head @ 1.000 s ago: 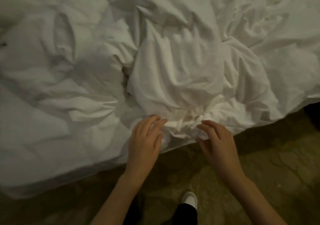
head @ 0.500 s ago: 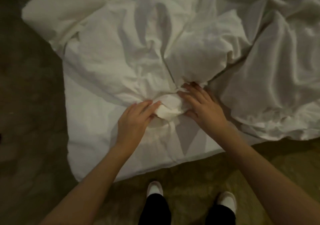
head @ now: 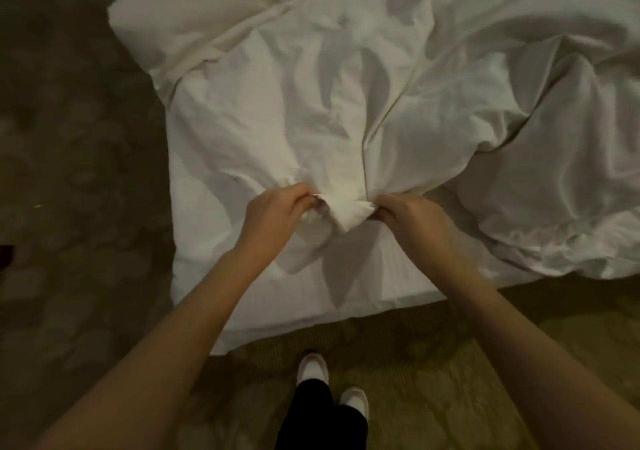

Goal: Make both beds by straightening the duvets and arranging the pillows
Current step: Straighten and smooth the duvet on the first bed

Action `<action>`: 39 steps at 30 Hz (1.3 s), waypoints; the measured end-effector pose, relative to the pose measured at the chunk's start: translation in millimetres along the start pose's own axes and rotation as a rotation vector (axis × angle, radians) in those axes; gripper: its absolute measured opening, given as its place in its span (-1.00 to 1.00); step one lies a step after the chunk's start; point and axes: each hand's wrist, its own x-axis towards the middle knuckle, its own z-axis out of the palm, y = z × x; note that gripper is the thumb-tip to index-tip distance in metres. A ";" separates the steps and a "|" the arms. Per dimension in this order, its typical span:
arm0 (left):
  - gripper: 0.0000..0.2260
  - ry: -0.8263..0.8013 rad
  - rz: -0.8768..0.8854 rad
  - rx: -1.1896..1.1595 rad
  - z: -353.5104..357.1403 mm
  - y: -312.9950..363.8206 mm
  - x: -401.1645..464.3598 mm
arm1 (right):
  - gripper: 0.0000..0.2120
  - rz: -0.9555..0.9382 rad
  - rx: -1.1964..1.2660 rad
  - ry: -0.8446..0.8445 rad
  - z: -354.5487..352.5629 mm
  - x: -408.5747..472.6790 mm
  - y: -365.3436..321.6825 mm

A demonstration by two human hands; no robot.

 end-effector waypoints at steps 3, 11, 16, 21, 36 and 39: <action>-0.67 0.016 -0.059 -0.163 -22.9 -4.8 -24.5 | -0.56 0.002 0.076 0.002 -6.9 -11.9 -29.5; -0.91 0.087 -0.155 -0.346 -58.8 -30.3 -56.8 | -0.76 0.171 0.211 -0.076 0.2 -19.9 -96.5; -0.91 0.208 -0.087 -0.468 -84.3 -51.8 -78.5 | -0.81 0.306 0.387 -0.032 10.9 -21.8 -138.4; -0.67 0.202 0.191 -0.314 -111.8 -70.9 -110.9 | -0.82 0.357 0.475 0.048 20.8 -6.9 -195.9; -0.86 -0.063 0.125 -0.339 -153.1 -88.1 -133.4 | -0.67 0.131 0.359 0.442 27.0 -83.9 -275.0; -0.84 -0.117 0.072 -0.467 -156.9 -79.5 -139.0 | -0.59 0.030 0.230 0.477 27.6 -99.6 -260.7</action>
